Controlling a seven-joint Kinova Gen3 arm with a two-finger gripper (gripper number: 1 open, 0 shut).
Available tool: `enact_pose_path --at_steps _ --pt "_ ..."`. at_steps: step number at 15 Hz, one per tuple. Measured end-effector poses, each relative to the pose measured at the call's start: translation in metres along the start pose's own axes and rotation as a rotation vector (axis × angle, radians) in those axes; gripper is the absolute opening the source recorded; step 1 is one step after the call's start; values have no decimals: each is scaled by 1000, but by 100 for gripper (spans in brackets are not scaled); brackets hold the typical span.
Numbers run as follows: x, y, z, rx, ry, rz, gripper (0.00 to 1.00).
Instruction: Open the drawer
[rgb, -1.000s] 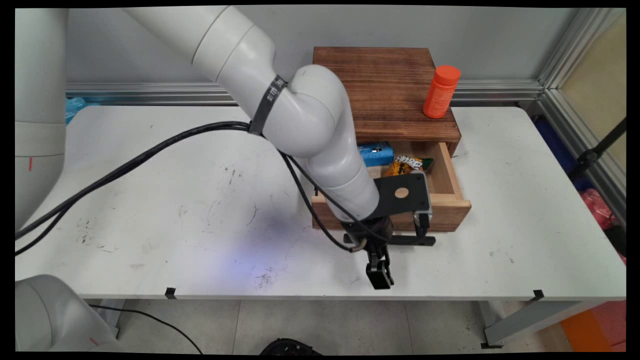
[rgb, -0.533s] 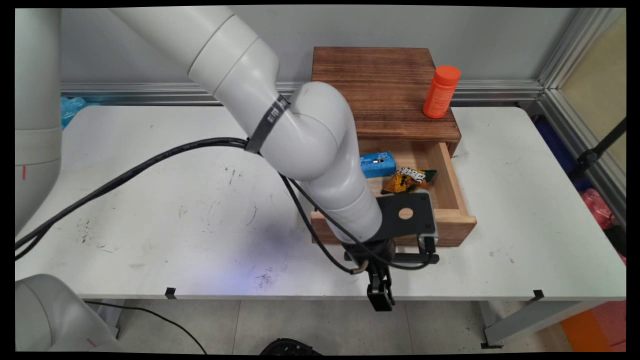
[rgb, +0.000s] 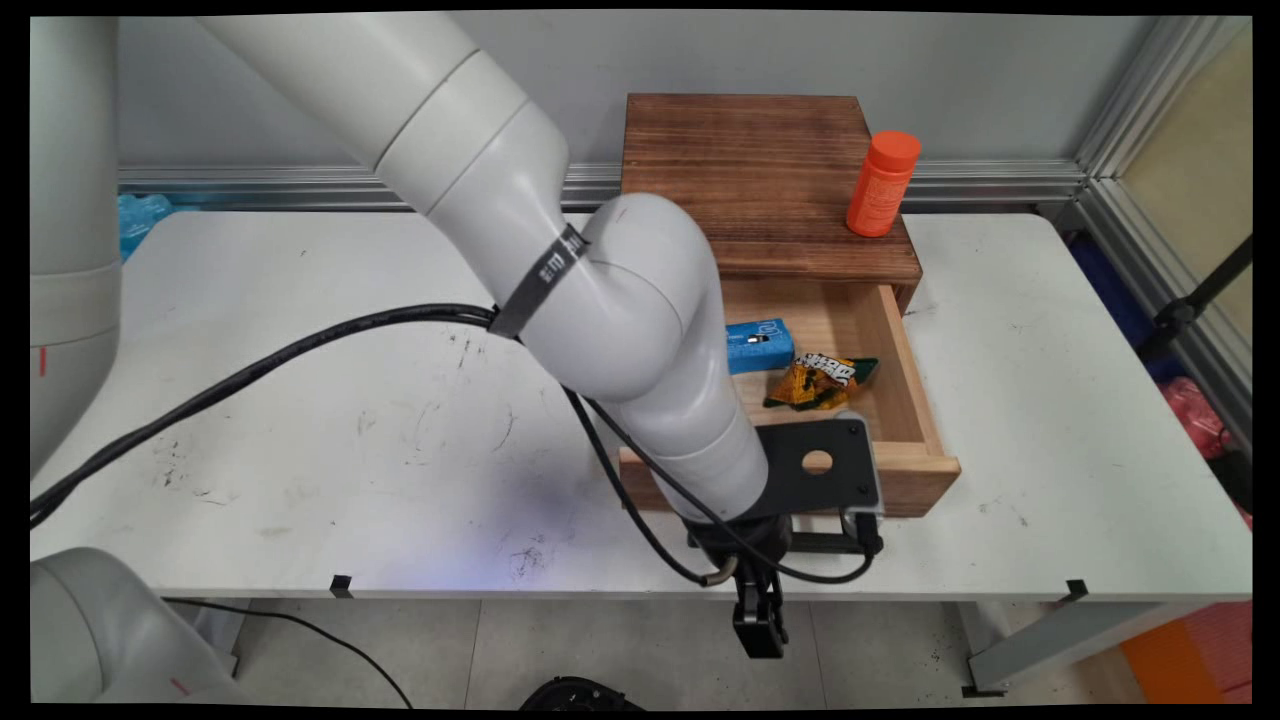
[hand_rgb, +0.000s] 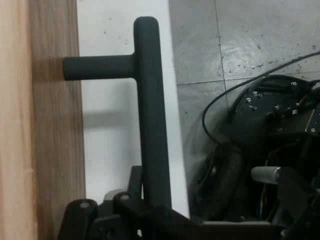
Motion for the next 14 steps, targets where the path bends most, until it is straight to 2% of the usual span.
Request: enact_pose_path --at_steps 14 --pt "9 33 -2 -38 -21 -11 100"
